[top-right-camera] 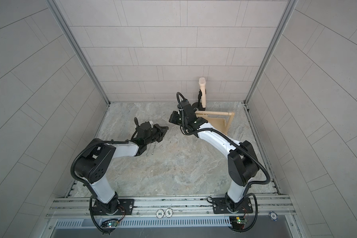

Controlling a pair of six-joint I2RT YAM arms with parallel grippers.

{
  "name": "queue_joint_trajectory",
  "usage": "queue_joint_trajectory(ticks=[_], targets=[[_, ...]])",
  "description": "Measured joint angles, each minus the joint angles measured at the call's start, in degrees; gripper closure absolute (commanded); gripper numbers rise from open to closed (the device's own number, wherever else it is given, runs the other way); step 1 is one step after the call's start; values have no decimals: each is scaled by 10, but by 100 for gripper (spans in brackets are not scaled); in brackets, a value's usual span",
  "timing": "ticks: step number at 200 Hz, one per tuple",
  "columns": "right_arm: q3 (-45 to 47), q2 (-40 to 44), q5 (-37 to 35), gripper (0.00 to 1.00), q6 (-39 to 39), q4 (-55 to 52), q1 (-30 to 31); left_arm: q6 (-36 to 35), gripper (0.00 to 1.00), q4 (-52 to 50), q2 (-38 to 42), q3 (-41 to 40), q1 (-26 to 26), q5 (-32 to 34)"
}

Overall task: Take the necklace off the jewelry display stand
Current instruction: Place the necklace at the center of the board.

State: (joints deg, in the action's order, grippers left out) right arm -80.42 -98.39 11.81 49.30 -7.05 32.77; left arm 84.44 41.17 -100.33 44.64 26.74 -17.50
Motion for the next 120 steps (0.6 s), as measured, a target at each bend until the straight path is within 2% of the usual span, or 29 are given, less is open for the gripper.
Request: queue_joint_trajectory(ticks=[59,120], targets=[[9,-37,21,100,-37,-1,2,-56,100,-86,50,-3,0,16],[-4,-58,24,100,-105,-27,9,-128,100,-182,99,-13,0,69]])
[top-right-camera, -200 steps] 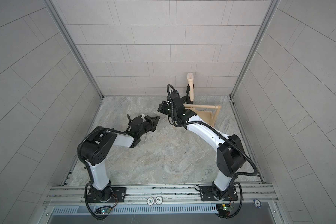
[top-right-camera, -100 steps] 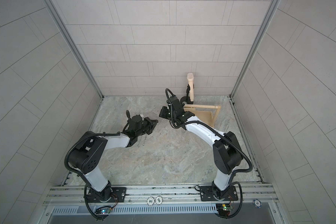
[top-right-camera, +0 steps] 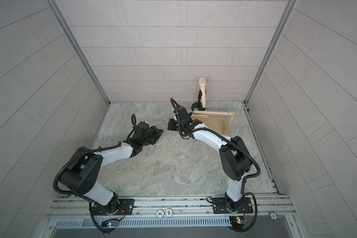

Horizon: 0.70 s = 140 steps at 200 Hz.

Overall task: Take the necklace off the jewelry display stand
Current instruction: Place the necklace at the center of the board.

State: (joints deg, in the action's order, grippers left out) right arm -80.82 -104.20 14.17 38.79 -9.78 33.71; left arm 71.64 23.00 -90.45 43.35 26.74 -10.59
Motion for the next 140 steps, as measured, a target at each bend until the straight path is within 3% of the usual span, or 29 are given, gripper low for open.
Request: queue_joint_trajectory(ticks=[75,140], targets=[[-16,-63,9,100,-47,-24,16,-45,100,-75,42,-39,-1,55],[-103,-107,21,100,-94,-30,27,-95,100,-110,64,-36,-56,36]])
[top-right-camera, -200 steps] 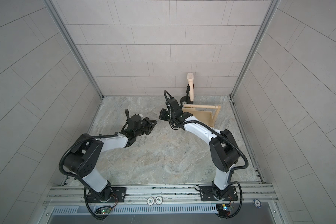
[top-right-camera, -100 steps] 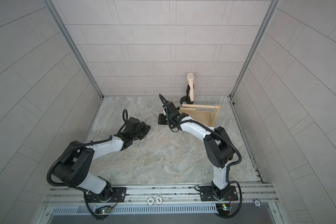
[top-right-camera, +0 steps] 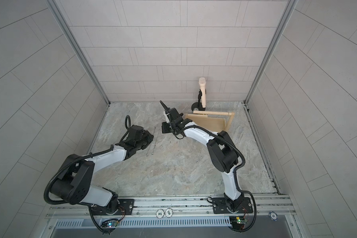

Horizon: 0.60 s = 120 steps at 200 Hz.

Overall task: Take the necklace off the jewelry display stand
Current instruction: Place the necklace at the center of the board.

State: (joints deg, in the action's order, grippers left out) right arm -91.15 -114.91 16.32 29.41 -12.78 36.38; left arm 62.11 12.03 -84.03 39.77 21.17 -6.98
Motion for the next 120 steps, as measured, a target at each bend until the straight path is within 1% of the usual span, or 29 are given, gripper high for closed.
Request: queue_joint_trajectory(ticks=[28,54,86,120], targets=[[-38,-3,2,100,-24,-2,0,-24,100,-15,28,4,-25,-2],[-77,-18,16,100,-38,3,0,-37,100,-6,61,-1,-49,0],[-144,-79,43,100,-47,9,3,-43,100,12,98,-39,-85,10],[-193,-150,64,100,-50,7,15,-41,100,32,97,-83,-112,12]])
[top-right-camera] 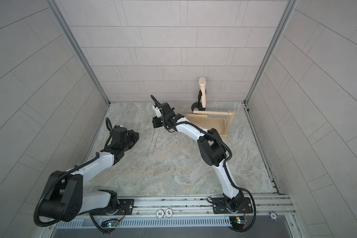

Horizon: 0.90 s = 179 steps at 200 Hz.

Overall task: Take the necklace off the jewelry display stand
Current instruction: Place the necklace at the center of the board.

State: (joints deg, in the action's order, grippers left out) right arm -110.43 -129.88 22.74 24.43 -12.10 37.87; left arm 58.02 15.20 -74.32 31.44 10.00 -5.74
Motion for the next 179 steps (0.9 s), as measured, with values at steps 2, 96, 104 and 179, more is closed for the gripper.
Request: queue_joint_trajectory(ticks=[2,96,104,179], targets=[[-3,-4,2,100,0,0,0,0,100,2,-1,-2,0,0],[-179,-138,37,100,-6,-44,9,15,100,75,-45,-35,-8,10],[-189,-144,37,100,-7,-46,9,15,100,77,-49,-35,-10,11],[-259,-188,27,100,-19,-68,6,17,100,113,-105,-35,-16,18]])
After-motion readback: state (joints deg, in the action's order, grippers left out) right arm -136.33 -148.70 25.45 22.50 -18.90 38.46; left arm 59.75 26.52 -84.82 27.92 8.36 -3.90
